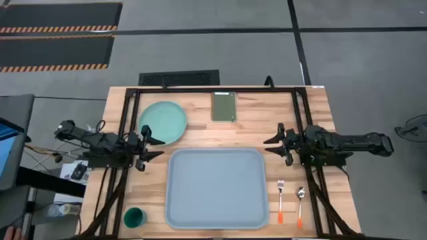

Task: Pick and place plate/cup/fork/spoon on tray

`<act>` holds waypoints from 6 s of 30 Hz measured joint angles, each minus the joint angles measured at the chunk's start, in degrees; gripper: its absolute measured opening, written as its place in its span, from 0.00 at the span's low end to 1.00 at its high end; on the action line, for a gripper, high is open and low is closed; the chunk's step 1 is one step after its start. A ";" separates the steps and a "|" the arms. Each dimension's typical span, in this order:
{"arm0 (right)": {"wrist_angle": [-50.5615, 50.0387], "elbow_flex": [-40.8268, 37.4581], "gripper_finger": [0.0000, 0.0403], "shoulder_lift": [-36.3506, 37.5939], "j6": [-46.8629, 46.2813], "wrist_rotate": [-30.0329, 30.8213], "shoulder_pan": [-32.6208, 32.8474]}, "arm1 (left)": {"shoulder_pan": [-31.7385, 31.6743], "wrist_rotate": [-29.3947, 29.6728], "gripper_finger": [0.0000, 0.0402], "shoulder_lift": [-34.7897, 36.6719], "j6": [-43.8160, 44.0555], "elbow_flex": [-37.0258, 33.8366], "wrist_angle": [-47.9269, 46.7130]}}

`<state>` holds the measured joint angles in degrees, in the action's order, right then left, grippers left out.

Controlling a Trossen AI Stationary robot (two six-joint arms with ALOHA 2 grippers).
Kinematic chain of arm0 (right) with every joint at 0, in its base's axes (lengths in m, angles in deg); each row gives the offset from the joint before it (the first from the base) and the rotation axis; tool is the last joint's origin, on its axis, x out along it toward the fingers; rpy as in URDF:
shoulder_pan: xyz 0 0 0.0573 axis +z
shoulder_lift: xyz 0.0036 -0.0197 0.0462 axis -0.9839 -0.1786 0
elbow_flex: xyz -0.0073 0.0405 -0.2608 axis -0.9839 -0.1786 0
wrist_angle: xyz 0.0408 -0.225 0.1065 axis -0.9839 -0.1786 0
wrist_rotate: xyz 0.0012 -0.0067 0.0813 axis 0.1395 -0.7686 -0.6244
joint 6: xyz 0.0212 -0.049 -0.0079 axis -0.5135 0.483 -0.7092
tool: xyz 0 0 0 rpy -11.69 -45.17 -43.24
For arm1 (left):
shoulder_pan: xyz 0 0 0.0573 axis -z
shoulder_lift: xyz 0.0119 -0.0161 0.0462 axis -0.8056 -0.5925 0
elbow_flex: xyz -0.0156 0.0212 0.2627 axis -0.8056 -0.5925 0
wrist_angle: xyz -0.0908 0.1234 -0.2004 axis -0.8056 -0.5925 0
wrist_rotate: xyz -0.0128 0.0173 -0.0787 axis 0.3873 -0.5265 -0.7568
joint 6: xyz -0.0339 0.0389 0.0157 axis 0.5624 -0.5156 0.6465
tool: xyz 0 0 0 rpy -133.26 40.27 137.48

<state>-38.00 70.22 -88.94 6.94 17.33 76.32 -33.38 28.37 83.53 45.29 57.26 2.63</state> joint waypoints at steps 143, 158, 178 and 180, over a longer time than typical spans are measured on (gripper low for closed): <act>20.22 0.70 0.53 0.04 -20.94 15.04 4.21 | -74.95 -22.36 0.68 -75.10 8.42 53.22 -42.33; 15.83 0.70 0.53 0.07 -21.11 15.02 6.82 | -56.99 -24.82 0.68 -60.10 21.36 45.55 -66.39; 14.21 0.70 0.53 0.07 -22.79 14.85 6.80 | 3.21 -35.09 0.68 -54.11 70.11 42.88 -36.09; 13.65 0.70 0.53 0.07 -22.88 14.84 6.80 | 7.00 -35.91 0.68 -56.87 72.94 42.88 -35.23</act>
<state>-24.35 70.93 -88.87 -15.94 32.17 83.12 -26.39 -7.53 26.66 118.23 100.14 -32.61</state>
